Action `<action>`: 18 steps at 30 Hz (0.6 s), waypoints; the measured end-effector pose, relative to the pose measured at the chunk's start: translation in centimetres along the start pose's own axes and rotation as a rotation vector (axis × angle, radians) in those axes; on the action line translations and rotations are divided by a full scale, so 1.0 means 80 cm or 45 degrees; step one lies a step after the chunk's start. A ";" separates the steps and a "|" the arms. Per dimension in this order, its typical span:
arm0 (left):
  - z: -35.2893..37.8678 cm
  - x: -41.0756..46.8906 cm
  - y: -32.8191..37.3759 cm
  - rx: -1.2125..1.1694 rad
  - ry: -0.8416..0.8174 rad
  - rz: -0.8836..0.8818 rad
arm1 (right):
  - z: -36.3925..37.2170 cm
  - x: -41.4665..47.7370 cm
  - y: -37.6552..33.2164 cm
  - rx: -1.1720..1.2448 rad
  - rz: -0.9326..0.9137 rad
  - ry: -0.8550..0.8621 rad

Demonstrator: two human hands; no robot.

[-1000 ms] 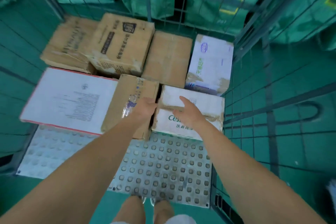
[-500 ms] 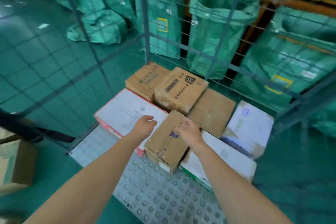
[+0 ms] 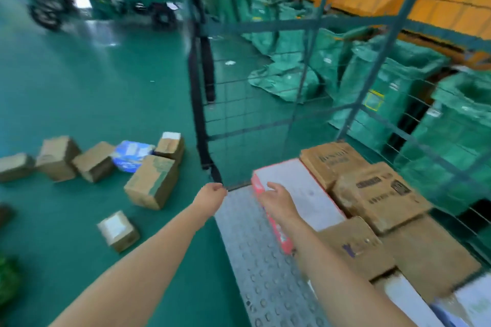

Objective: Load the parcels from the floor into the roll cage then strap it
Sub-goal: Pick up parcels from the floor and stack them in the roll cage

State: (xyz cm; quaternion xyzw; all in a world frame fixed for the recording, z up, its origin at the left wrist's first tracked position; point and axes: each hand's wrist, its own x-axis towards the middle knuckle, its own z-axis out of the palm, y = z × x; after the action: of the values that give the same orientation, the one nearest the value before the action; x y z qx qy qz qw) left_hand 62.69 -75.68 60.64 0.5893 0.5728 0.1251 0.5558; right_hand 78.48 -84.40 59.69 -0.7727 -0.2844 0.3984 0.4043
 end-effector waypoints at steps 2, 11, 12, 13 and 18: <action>-0.054 -0.016 -0.031 -0.065 0.080 -0.032 | 0.052 -0.011 -0.022 -0.044 -0.049 -0.068; -0.240 -0.085 -0.163 -0.275 0.460 -0.223 | 0.257 -0.072 -0.090 -0.248 -0.158 -0.514; -0.255 -0.091 -0.174 -0.310 0.495 -0.251 | 0.276 -0.077 -0.097 -0.274 -0.180 -0.548; -0.269 -0.095 -0.183 -0.336 0.537 -0.261 | 0.292 -0.081 -0.105 -0.301 -0.185 -0.581; -0.326 -0.098 -0.227 -0.406 0.637 -0.363 | 0.373 -0.075 -0.131 -0.389 -0.236 -0.737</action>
State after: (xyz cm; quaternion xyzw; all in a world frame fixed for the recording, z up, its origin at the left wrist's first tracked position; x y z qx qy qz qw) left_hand 30.03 -73.69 59.12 0.3596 0.7415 0.2750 0.4952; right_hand 48.89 -71.76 60.33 -0.6500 -0.5128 0.5156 0.2209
